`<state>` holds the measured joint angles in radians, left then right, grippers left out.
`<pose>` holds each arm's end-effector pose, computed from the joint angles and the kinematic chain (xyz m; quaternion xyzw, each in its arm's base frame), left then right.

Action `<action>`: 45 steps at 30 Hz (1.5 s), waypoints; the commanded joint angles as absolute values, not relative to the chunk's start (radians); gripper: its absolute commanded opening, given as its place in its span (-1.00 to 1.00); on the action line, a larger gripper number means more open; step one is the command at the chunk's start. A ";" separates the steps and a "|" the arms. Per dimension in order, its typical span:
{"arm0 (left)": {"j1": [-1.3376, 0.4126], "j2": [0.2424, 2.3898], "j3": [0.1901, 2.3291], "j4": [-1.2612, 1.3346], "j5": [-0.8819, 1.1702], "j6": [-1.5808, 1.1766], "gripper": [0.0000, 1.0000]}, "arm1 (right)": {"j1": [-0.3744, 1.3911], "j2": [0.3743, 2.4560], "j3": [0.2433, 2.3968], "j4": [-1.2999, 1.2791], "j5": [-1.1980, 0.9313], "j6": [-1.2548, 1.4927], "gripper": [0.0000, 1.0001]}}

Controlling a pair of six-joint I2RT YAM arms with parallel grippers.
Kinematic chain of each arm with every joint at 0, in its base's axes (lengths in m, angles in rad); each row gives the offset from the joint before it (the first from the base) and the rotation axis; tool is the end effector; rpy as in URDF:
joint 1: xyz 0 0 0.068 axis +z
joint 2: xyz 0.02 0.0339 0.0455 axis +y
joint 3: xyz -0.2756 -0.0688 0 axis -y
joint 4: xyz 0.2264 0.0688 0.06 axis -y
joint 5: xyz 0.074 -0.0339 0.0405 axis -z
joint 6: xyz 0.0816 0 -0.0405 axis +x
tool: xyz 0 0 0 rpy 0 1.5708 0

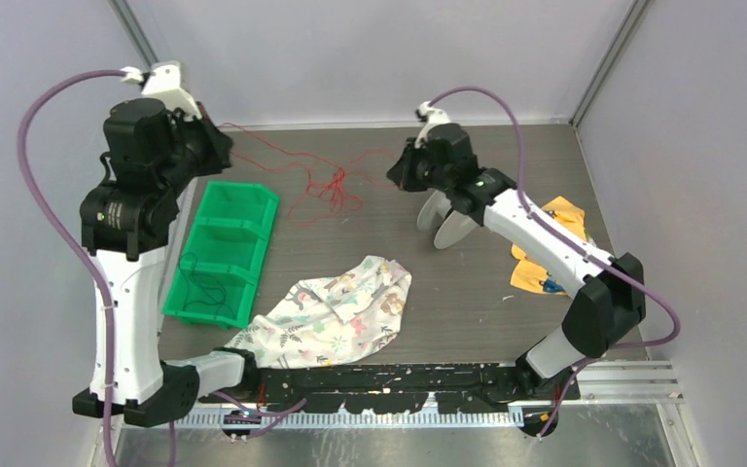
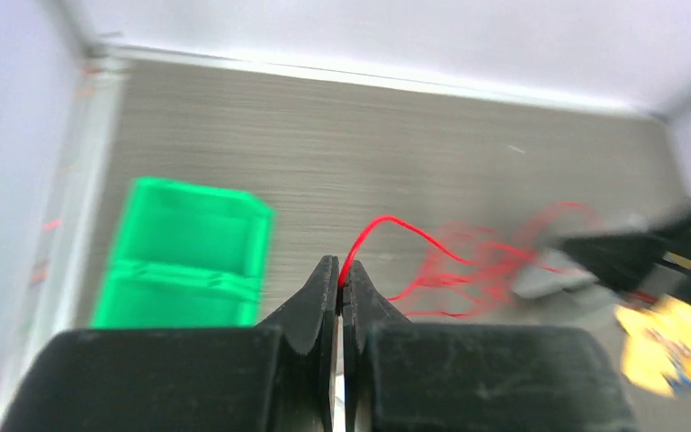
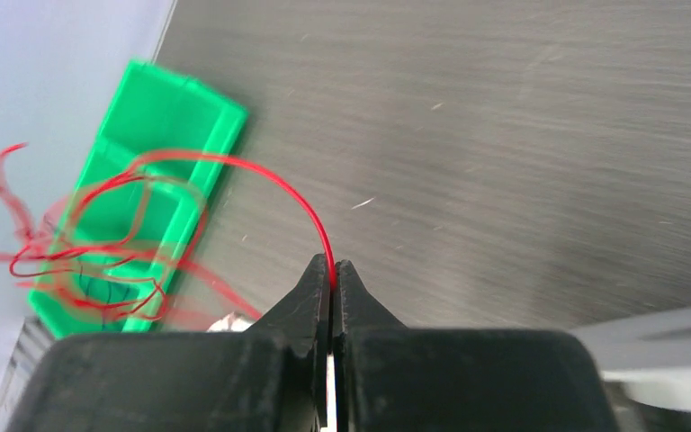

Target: Wrap the cables

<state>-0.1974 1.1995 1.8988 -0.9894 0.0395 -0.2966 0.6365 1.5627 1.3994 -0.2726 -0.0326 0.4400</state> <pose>0.1991 -0.0431 0.5175 -0.0280 0.8013 -0.1614 0.5754 0.3136 0.2351 0.3458 -0.0914 0.8382 0.2873 0.4544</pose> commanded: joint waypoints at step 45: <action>0.185 1.280 1.755 -1.093 -0.318 -0.384 -0.99 | 0.327 1.279 1.675 -0.187 -0.234 0.567 -0.99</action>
<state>0.1791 1.3144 1.7844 -1.1049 -0.2455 -0.3897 0.3286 1.3144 1.6642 -0.2462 -0.2317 0.5781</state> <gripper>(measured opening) 0.017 0.027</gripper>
